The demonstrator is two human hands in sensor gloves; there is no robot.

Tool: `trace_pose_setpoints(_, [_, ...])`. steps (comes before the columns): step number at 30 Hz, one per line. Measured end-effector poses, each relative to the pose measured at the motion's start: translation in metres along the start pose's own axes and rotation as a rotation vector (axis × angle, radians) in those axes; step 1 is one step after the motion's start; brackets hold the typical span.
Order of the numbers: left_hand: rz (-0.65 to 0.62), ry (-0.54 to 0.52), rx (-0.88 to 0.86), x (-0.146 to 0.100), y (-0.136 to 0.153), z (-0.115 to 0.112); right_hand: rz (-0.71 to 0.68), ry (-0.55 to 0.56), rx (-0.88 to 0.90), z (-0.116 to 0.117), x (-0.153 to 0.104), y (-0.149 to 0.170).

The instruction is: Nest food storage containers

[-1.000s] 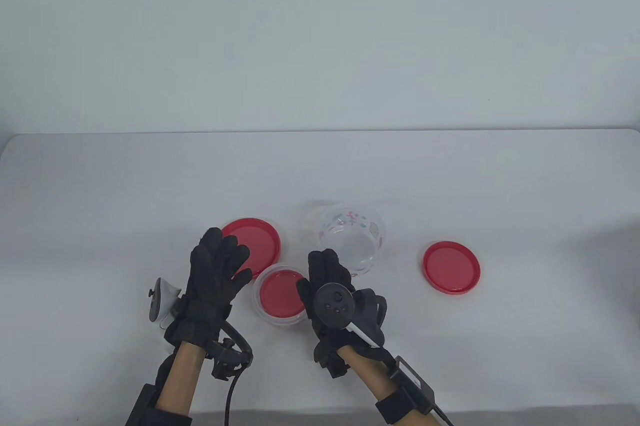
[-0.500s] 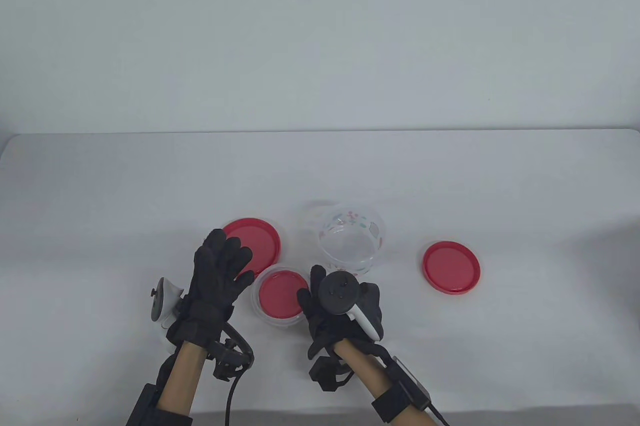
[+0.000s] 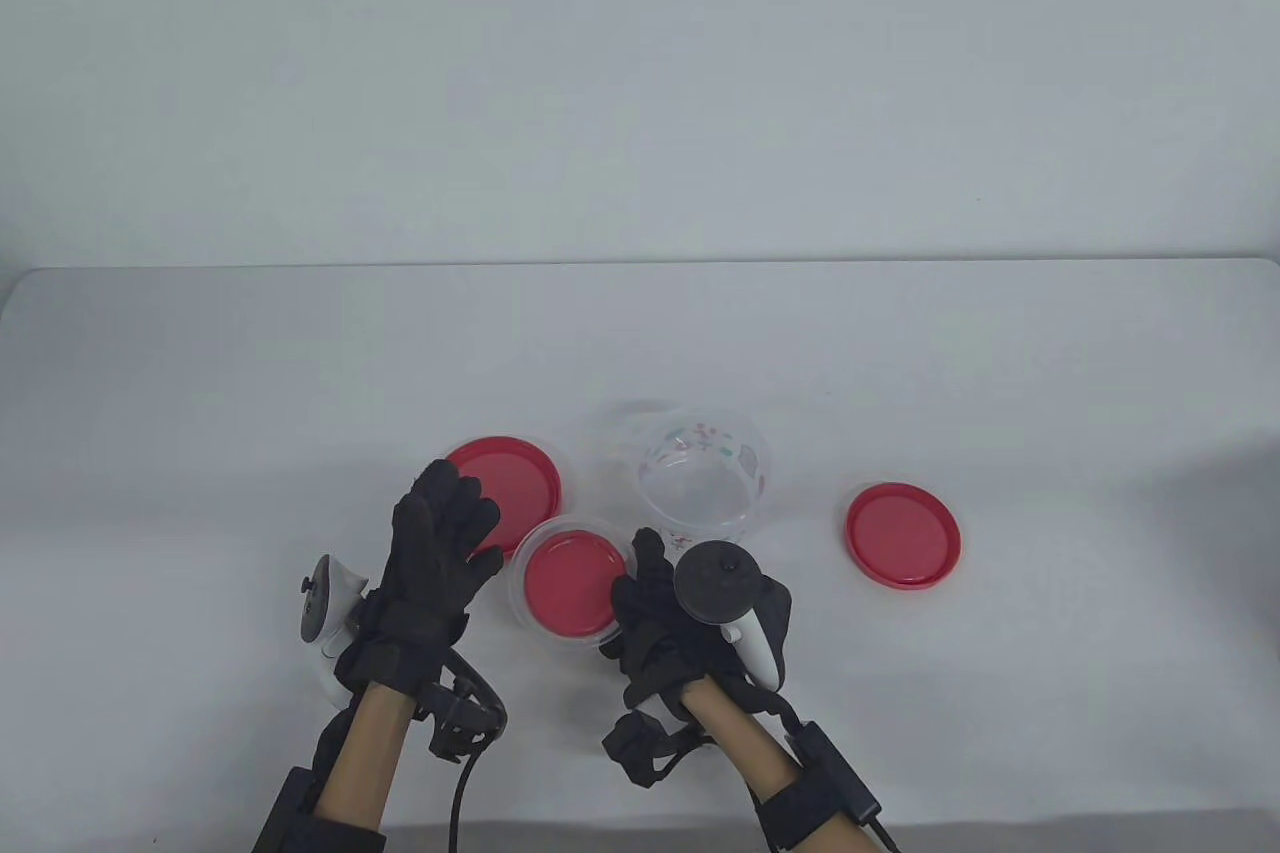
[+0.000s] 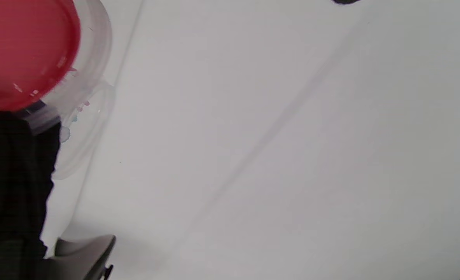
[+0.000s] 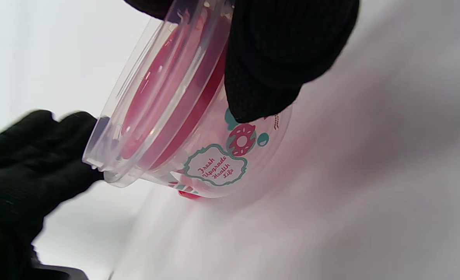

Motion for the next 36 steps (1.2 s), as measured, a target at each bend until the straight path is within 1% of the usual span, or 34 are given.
trace_pose_setpoints(2, [0.018,0.001,0.001,0.000,0.004,0.000,-0.038,0.028,0.019,-0.008,-0.004,-0.007])
trace_pose_setpoints(6, [0.071,0.018,-0.023,-0.001,0.014,-0.001,-0.110,0.060,0.111,-0.022,-0.010,-0.019])
trace_pose_setpoints(12, [0.152,0.094,-0.127,-0.004,0.032,-0.012,-0.236,0.077,0.221,-0.037,-0.015,-0.034])
trace_pose_setpoints(15, [0.174,0.133,-0.230,-0.005,0.040,-0.020,-0.255,0.046,0.277,-0.037,-0.016,-0.036])
trace_pose_setpoints(19, [0.160,0.199,-0.304,-0.006,0.046,-0.032,-0.276,-0.003,0.311,-0.032,-0.015,-0.038])
trace_pose_setpoints(20, [0.164,0.205,-0.327,-0.008,0.047,-0.034,-0.274,-0.020,0.324,-0.030,-0.015,-0.038])
trace_pose_setpoints(22, [0.167,0.174,-0.394,-0.009,0.050,-0.036,-0.271,-0.018,0.338,-0.027,-0.015,-0.036])
trace_pose_setpoints(25, [0.189,0.181,-0.485,-0.011,0.054,-0.039,-0.252,-0.024,0.379,-0.023,-0.014,-0.032])
trace_pose_setpoints(29, [0.203,0.194,-0.419,-0.011,0.054,-0.040,-0.247,-0.044,0.414,-0.025,-0.014,-0.029])
trace_pose_setpoints(33, [0.197,0.191,-0.463,-0.011,0.056,-0.039,-0.246,-0.053,0.407,-0.025,-0.013,-0.028])
trace_pose_setpoints(36, [0.180,0.206,-0.498,-0.010,0.053,-0.041,-0.274,-0.006,0.324,-0.036,-0.016,-0.033])
Point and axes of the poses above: the tracker on the back of each hand, its own y axis roughly to the little-finger side, its own x axis roughly from the wrist to the fingertips, z = x × y, the point moved 2 cm from there along x, roughly from the wrist to the fingertips, and after that the axes turned 13 degrees about -z, right-handed, at the moved point
